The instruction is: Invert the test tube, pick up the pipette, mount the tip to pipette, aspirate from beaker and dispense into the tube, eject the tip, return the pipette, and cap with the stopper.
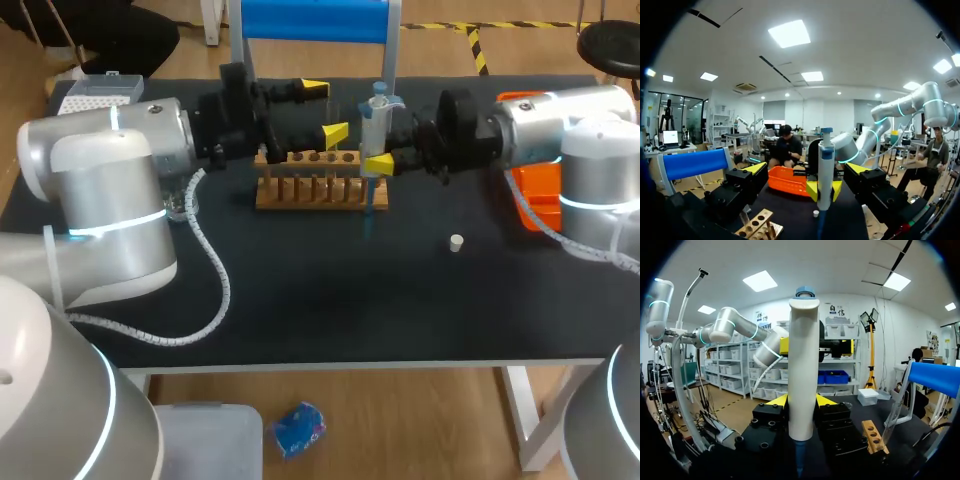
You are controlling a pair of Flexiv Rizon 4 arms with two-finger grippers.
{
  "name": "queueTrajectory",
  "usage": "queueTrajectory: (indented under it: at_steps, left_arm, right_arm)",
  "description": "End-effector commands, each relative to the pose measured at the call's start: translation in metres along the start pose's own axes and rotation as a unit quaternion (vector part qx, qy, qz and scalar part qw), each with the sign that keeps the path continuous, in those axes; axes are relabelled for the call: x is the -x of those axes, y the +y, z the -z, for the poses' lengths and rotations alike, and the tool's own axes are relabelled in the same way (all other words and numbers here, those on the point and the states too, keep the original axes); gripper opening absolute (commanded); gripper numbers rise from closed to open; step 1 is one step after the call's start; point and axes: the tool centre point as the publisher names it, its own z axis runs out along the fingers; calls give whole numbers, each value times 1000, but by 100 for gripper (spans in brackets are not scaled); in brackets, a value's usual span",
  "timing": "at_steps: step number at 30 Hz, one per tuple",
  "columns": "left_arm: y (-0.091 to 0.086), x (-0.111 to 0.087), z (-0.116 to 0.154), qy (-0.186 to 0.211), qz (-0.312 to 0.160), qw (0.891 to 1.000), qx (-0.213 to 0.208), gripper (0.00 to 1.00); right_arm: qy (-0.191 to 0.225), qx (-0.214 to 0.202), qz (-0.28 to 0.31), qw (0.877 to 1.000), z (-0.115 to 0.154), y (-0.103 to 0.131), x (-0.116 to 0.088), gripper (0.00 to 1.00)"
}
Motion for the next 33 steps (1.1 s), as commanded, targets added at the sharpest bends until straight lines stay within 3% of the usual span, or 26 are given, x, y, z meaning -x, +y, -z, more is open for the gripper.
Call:
queueTrajectory:
  at_steps: [1,13,19,33]
  left_arm:
    - [1,-5,3,-10,-1,1000,-3,100]
    - [1,-5,3,-10,-1,1000,-3,100]
    - [-22,3,-22,-5,-21,1000,-13,100]
    - [-74,21,-90,10,-57,998,11,100]
  right_arm:
    - [-8,0,4,1000,30,11,-11,0]
    - [-37,4,24,999,106,42,-17,0]
    - [-61,3,34,998,146,51,-16,0]
    - [-103,-7,47,994,232,56,-10,0]
